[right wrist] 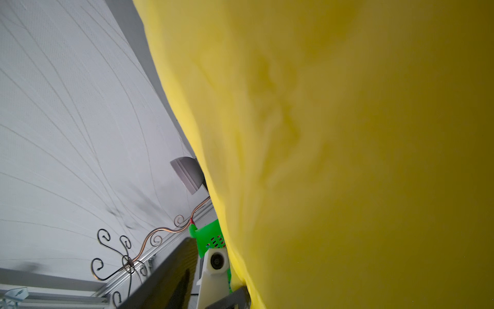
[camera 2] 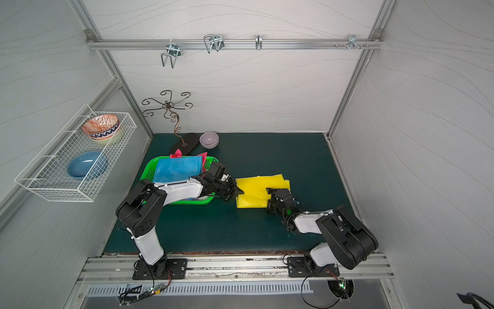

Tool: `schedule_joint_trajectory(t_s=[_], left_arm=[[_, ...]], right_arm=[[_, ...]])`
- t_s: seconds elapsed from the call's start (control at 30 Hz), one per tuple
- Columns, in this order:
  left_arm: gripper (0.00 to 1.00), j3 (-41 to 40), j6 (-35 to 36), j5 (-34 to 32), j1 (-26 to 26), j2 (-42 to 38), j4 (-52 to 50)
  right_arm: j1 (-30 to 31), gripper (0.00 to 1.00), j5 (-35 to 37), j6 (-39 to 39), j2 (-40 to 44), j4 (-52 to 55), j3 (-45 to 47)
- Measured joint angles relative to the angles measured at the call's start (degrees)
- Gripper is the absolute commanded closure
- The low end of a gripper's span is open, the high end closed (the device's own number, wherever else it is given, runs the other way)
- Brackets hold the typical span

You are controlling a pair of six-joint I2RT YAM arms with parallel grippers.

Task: Put the folded raincoat in the basket
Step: Pick up the raincoat from the center of the board.

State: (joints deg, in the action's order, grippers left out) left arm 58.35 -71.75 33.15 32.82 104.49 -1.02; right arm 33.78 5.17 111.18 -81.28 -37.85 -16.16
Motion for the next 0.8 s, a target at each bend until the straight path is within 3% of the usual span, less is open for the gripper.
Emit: schedule_joint_trajectory(t_s=[0.07,0.17,0.3,0.37,0.43,0.6,0.8], left_arm=[[1.00,0.42,0.96,-0.04,0.00,0.96,-0.07],[1.00,0.68,1.49,-0.07,0.20,1.55,-0.48],[1.00,0.76,1.92,-0.42,0.24,1.86,-2.67],[1.00,1.11,2.19,-0.59,0.24,1.97,-3.67],[1.00,1.64,2.56,-0.74,0.24,1.99,-4.70],[0.86,4.63,5.18,-1.29,0.17,1.99,-9.14],[0.76,12.55,12.79,-3.45,0.07,1.99,-18.16]], right_arm=[[0.00,0.32,-0.02,-0.68,0.00,-0.13,0.00],[0.00,0.50,-0.04,-2.10,0.00,-0.26,0.00],[0.00,0.51,0.04,-3.17,0.02,-0.15,-0.07],[0.02,0.57,0.00,-3.87,0.02,-0.09,-0.22],[0.02,0.65,0.02,-4.63,0.02,-0.09,-0.35],[0.02,0.98,0.13,-6.54,0.72,0.72,-0.39],[-1.16,1.00,-0.37,-10.86,6.78,7.08,-1.62]])
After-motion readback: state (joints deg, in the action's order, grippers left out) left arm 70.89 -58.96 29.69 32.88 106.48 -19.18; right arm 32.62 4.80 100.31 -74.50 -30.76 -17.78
